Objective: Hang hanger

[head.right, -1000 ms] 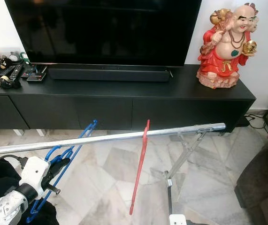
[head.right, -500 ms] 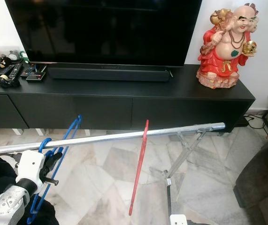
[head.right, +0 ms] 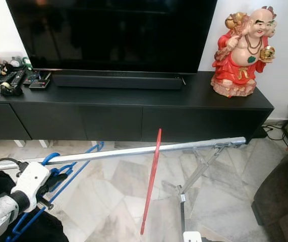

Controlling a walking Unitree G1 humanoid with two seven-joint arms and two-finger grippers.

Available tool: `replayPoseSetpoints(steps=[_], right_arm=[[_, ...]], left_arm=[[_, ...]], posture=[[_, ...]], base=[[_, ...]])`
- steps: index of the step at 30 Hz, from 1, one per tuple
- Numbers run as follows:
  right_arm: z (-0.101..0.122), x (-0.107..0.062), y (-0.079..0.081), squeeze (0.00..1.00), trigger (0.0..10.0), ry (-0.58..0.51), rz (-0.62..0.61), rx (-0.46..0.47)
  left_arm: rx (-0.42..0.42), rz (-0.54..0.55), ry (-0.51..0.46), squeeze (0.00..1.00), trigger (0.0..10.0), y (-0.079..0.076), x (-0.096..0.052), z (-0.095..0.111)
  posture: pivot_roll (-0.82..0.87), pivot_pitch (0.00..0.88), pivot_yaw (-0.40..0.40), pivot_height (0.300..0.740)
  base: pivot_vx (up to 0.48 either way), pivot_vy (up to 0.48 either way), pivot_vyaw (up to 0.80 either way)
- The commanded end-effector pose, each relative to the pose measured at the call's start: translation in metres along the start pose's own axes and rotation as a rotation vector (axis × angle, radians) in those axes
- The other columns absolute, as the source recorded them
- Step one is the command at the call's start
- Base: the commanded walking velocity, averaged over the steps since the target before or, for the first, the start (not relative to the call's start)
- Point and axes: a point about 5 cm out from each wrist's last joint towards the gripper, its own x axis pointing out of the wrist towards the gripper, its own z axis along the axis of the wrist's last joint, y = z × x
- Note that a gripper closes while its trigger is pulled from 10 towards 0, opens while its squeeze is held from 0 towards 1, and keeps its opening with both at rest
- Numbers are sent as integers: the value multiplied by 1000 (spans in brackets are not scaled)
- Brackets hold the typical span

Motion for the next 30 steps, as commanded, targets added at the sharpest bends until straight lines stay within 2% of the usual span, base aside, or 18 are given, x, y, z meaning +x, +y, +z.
replayPoseSetpoints(steps=[1,12,14,15,16,20,22,23,26,28,30], right_arm=[[-6,-1,-1,0,10000,24,-2,8],[-6,-1,-2,0,10000,26,-3,5],[-6,-1,-2,0,10000,28,-2,3],[-6,-1,-2,0,10000,28,-2,3],[-6,-1,-2,0,10000,28,-1,3],[-7,-1,-1,0,10000,29,2,3],[-7,-1,-1,0,10000,29,2,3],[-8,-1,-1,0,10000,31,0,5],[-9,-2,-2,0,10000,35,-2,6],[-10,-2,-2,0,10000,35,-2,7],[-10,-2,-1,0,10000,38,-1,9]], left_arm=[[-54,-132,162,0,10000,-23,-6,-32],[-49,-128,188,0,10000,-9,-18,-32],[-13,-54,203,0,10000,-5,-13,-34],[-13,-54,203,0,10000,-5,-13,-34],[-19,17,200,0,10000,-5,-7,-34],[-118,199,190,0,10000,-10,9,-36],[-150,219,190,0,10000,-13,13,-37],[-189,224,185,0,10000,-20,16,-35],[-227,195,165,0,10000,-32,22,-31],[-232,190,160,0,10000,-34,23,-31],[-286,230,146,0,10000,-37,26,-29]], posture=[[53,75,-52,740],[56,77,-56,740],[60,77,-55,740],[60,77,-55,740],[59,75,-54,740],[56,76,-53,740],[54,76,-52,740],[55,76,-51,740],[54,76,-48,740],[54,76,-48,740],[58,77,-44,740]], base=[[0,0,0],[0,0,0],[0,0,0],[0,0,0],[0,0,0],[0,0,0],[0,0,0],[0,0,0],[0,0,0],[0,0,0],[0,0,0]])
